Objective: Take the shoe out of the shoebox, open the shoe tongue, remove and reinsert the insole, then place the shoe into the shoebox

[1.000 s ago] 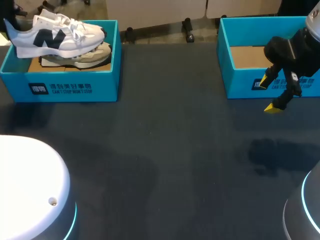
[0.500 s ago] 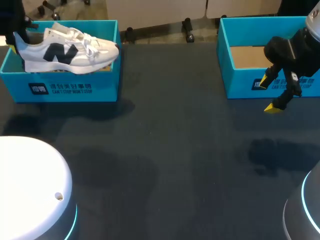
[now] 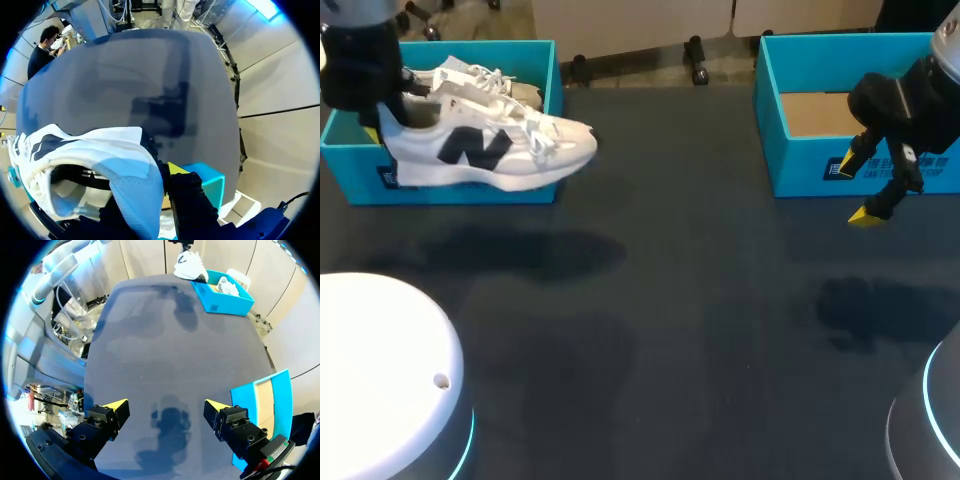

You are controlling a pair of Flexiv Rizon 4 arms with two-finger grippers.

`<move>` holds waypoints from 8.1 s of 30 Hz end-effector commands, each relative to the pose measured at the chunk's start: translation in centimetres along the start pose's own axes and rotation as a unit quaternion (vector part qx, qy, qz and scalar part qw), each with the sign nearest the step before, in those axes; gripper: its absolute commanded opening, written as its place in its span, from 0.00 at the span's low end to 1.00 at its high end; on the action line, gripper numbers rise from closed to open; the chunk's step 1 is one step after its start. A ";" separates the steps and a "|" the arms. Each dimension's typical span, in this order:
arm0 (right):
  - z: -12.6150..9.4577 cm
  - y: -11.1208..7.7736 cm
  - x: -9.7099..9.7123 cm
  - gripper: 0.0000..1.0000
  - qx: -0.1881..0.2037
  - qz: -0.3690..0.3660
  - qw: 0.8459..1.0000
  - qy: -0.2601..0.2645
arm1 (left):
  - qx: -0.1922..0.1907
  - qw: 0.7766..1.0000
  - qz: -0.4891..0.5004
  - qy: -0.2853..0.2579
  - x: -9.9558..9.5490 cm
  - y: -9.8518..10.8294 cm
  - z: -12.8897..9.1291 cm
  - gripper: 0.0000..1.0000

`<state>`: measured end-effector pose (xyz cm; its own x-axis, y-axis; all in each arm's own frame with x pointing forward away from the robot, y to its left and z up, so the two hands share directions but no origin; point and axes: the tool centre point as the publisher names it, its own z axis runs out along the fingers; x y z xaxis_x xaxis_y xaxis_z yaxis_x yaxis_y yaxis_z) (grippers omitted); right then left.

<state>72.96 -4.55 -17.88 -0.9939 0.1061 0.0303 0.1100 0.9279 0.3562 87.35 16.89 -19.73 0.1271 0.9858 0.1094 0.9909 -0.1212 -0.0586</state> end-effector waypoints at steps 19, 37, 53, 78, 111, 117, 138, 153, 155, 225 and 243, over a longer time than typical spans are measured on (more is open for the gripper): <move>0.1 0.1 -0.1 1.00 0.002 0.001 1.000 0.001 | -0.059 0.998 -0.002 -0.018 -7.6 -9.7 2.8 0.00; 0.1 0.1 -0.1 1.00 0.002 0.001 1.000 0.001 | -0.064 0.998 0.007 -0.016 -14.9 -12.3 3.2 0.00; 0.1 0.1 -0.1 1.00 0.002 0.001 1.000 0.001 | -0.052 0.999 -0.008 -0.012 -17.4 -9.9 7.5 0.00; 0.1 0.1 -0.1 1.00 0.002 0.001 1.000 0.001 | -0.053 0.998 -0.022 0.017 -19.1 -8.4 16.4 0.00; 0.1 0.1 -0.1 1.00 0.002 0.001 1.000 0.001 | -0.012 0.994 -0.086 -0.069 -17.4 -9.1 11.7 1.00; 0.1 0.1 -0.1 1.00 0.002 0.001 1.000 0.001 | 0.039 0.987 -0.109 -0.115 -17.0 -9.5 9.7 1.00; 0.1 0.1 -0.1 1.00 0.002 0.001 1.000 0.001 | 0.134 0.948 -0.241 -0.157 -14.0 -9.1 9.3 1.00; 0.1 0.1 -0.1 1.00 0.002 0.001 1.000 0.001 | 0.312 0.837 -0.402 -0.203 -11.9 -10.7 8.5 1.00; 0.1 0.1 -0.1 1.00 0.002 0.001 1.000 0.001 | 0.340 0.818 -0.411 -0.214 -11.8 -11.2 8.6 1.00; 0.1 0.1 -0.1 1.00 0.002 0.001 1.000 0.001 | 0.396 0.509 -0.593 -0.483 -10.0 -12.2 14.9 1.00; 0.1 0.1 -0.1 1.00 0.002 0.001 1.000 0.001 | 0.393 0.502 -0.598 -0.486 -15.7 -11.3 17.1 1.00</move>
<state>72.96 -4.55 -17.88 -0.9939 0.1062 0.0303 0.1100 0.9279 0.3562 73.19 5.56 -37.34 -0.9979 -0.0610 0.0201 -0.0392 0.3295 -0.9433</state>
